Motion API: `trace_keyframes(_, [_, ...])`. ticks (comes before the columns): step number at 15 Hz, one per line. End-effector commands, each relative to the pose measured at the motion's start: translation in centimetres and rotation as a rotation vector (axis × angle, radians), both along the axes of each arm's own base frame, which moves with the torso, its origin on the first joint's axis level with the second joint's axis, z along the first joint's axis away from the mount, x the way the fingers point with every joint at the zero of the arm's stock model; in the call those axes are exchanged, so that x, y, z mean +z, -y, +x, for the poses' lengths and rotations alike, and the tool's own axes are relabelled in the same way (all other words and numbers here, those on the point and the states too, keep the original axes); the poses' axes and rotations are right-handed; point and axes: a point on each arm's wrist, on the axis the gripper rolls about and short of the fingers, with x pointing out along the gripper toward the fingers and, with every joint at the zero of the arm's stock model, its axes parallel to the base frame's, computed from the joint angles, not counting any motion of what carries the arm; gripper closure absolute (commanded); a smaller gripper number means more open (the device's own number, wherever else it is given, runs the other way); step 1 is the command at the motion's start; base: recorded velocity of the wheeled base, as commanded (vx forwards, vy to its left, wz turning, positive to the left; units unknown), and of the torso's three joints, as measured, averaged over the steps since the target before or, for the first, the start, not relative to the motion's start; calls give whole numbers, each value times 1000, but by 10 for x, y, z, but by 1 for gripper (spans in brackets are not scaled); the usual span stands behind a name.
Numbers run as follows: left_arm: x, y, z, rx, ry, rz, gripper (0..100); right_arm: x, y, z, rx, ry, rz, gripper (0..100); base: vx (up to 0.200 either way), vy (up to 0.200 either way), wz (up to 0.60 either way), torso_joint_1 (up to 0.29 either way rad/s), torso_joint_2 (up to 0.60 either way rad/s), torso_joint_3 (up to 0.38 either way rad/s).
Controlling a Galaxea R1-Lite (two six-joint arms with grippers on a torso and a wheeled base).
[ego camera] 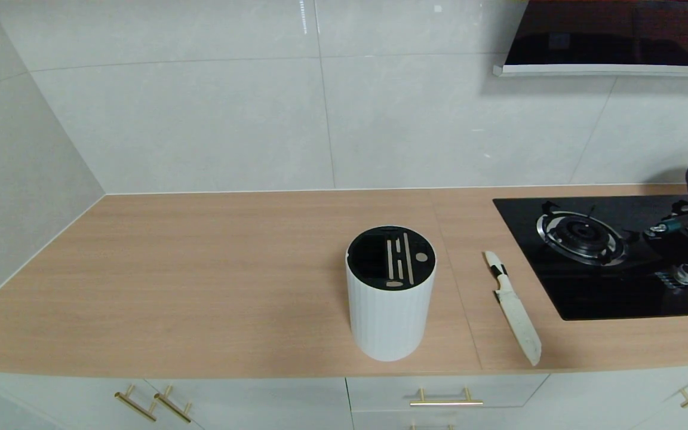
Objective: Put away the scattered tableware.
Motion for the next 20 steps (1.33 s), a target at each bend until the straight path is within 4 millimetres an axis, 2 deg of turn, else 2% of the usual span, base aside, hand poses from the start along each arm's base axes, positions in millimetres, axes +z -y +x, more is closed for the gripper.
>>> trace_keyframes(1, [0,0,0,1,-1,0,0,15,-16,103,43,-178,-43,0,0,0,0,0,0,0])
trace_keyframes(2, [0,0,0,1,-1,0,0,13,-22,135,46,-215,-48,0,0,0,0,0,0,0])
trace_keyframes(4, [0,0,0,1,-1,0,0,7,-30,177,53,-228,-53,0,0,0,0,0,0,0])
trace_keyframes(6, [0,0,0,1,-1,0,0,-5,-35,206,55,-239,-57,0,0,0,0,0,0,0])
trace_keyframes(7, [0,0,0,1,-1,0,0,-5,-35,206,55,-239,-57,0,0,0,0,0,0,0])
trace_keyframes(8, [0,0,0,1,-1,0,0,-20,-44,234,37,-252,-78,0,0,0,0,0,0,0])
trace_keyframes(9, [0,0,0,1,-1,0,0,-30,-46,243,19,-266,-91,0,0,0,0,0,0,0])
trace_keyframes(10, [0,0,0,1,-1,0,0,-49,-47,253,-8,-295,-107,0,0,0,0,0,0,0])
trace_keyframes(13, [0,0,0,1,-1,0,0,-95,-56,271,-26,-333,-133,0,0,0,0,0,0,0])
trace_keyframes(15, [0,0,0,1,-1,0,0,-118,-64,279,-65,-321,-165,0,0,0,0,0,0,0])
trace_keyframes(17, [0,0,0,1,-1,0,0,-132,-66,287,-76,-300,-160,0,0,0,0,0,0,0])
trace_keyframes(20, [0,0,0,1,-1,0,0,-141,-68,294,-88,-272,-128,0,0,0,0,0,0,0])
